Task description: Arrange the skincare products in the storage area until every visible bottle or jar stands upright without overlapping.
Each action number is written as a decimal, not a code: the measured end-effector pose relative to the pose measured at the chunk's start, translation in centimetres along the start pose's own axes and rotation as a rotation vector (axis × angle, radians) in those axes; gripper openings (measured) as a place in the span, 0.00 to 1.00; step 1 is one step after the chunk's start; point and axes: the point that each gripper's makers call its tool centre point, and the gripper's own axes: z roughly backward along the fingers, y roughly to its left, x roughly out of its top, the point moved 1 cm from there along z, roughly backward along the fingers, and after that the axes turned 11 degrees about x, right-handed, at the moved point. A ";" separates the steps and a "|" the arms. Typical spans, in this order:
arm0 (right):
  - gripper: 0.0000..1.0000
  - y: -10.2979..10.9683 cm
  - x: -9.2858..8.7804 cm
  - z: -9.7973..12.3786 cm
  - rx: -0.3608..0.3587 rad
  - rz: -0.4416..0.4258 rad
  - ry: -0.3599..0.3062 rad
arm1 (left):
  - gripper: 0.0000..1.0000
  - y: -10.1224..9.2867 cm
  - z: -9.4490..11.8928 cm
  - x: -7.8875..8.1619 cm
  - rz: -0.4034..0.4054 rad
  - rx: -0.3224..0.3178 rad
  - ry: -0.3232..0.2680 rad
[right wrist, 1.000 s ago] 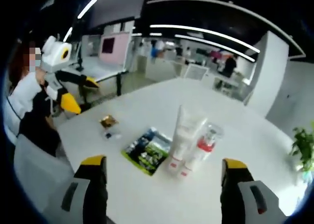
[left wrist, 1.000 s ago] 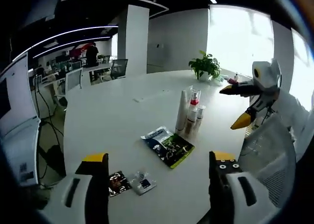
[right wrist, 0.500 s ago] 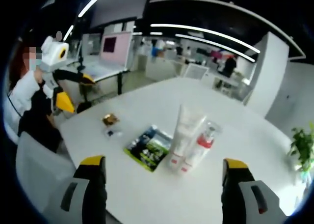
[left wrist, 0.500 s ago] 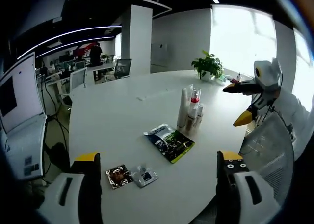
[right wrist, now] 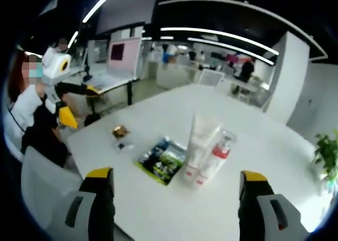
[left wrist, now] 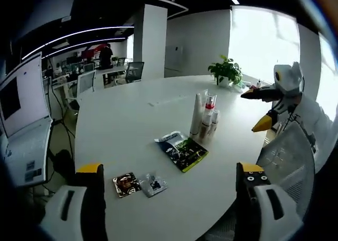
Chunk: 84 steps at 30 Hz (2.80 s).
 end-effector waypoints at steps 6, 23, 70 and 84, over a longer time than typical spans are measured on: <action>1.00 -0.1 -0.2 0.3 -0.018 0.022 0.012 | 0.99 -0.2 0.6 -0.2 0.009 -0.002 -0.002; 1.00 0.8 -1.1 -0.2 -0.008 0.020 0.034 | 0.99 0.2 0.8 -1.6 0.035 0.002 0.021; 0.98 5.4 0.0 -7.6 0.214 0.058 0.083 | 0.72 1.4 -4.6 -6.7 0.150 -0.069 0.148; 0.85 6.7 -1.4 -10.3 0.288 0.077 0.129 | 0.65 0.4 -6.1 -8.2 0.162 -0.086 0.179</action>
